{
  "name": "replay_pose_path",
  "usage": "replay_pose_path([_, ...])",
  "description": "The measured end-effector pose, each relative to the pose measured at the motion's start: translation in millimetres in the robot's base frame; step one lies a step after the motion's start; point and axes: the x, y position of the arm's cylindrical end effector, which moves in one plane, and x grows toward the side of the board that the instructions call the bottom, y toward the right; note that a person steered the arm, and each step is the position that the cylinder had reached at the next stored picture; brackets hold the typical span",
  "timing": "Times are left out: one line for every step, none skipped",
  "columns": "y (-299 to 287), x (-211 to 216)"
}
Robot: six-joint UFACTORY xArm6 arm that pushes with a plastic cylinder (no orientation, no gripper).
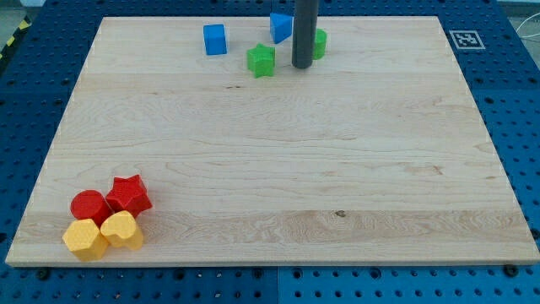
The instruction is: Push the green star towards the blue cube
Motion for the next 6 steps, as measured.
replay_pose_path([-3, 15])
replay_pose_path([-26, 12])
replay_pose_path([-55, 10])
replay_pose_path([-75, 10])
replay_pose_path([-56, 10])
replay_pose_path([-34, 8])
